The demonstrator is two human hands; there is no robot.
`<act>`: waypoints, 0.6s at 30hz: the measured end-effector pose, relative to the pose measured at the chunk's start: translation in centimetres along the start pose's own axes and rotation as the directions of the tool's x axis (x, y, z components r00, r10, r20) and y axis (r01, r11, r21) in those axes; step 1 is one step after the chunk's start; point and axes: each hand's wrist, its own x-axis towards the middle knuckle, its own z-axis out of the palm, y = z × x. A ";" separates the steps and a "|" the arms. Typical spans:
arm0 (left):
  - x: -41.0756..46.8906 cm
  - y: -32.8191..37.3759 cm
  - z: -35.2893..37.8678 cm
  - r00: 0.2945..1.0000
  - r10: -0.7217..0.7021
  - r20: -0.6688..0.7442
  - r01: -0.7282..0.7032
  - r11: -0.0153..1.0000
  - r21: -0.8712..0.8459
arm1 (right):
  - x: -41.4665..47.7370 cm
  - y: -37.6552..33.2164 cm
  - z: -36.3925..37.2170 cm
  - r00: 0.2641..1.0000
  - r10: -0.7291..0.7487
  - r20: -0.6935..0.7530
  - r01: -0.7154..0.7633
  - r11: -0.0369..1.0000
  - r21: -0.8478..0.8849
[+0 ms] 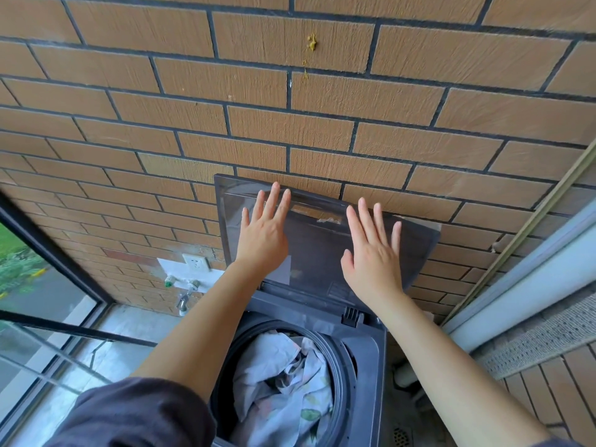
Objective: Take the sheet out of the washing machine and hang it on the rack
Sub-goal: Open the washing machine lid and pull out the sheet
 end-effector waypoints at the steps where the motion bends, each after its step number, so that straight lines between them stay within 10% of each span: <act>1: -0.1 0.0 -0.1 1.000 0.001 0.007 -0.001 1.000 -0.008 | -0.3 0.0 0.1 1.000 0.006 0.011 -0.006 1.000 0.009; 18: -8.9 -0.7 0.9 1.000 -0.021 -0.023 0.017 0.987 -0.158 | -7.6 -1.8 1.8 0.997 -0.060 0.050 0.046 0.968 0.246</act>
